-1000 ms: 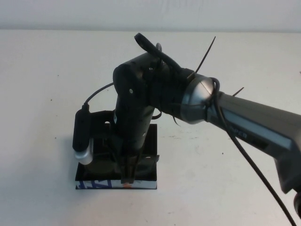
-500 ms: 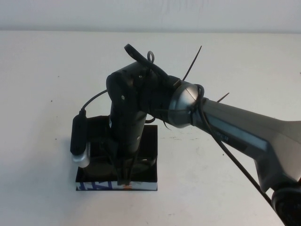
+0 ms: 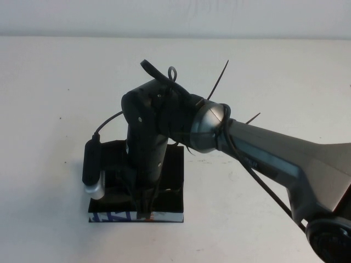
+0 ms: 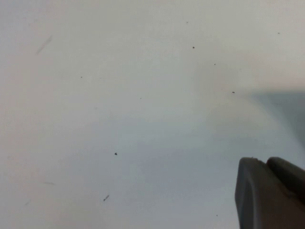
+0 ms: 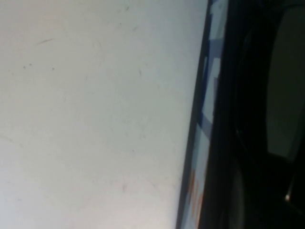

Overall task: Return glasses to glasses case
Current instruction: Place the glasses in the glasses case

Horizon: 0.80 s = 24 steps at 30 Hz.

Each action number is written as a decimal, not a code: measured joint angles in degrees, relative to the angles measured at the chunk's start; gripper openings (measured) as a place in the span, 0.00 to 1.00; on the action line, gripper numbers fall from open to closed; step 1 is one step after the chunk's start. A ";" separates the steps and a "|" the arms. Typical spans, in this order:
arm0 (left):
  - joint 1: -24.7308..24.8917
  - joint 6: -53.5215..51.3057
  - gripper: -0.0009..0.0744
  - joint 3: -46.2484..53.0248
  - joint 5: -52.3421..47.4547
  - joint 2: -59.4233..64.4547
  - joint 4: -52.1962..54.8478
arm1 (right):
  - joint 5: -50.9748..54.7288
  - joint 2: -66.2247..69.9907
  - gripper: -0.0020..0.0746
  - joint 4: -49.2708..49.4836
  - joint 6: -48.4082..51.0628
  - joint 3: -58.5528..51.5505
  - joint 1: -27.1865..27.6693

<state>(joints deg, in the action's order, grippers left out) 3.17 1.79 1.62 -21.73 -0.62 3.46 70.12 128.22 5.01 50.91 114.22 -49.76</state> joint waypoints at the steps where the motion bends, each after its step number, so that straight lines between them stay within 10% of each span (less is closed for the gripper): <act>1: 0.00 0.00 0.01 0.00 0.00 0.00 0.00 | 0.00 0.13 0.12 0.00 0.00 0.00 0.00; 17: 0.00 0.00 0.01 0.00 0.00 0.00 0.00 | 0.00 1.43 0.12 -0.13 -0.23 0.13 0.00; 24: 0.00 0.00 0.01 0.00 0.00 0.00 0.00 | 0.00 1.43 0.28 -0.81 -0.31 0.13 0.20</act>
<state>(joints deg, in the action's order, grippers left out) 3.17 1.79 1.62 -21.73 -0.62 3.46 70.12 129.65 4.20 50.60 114.35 -49.56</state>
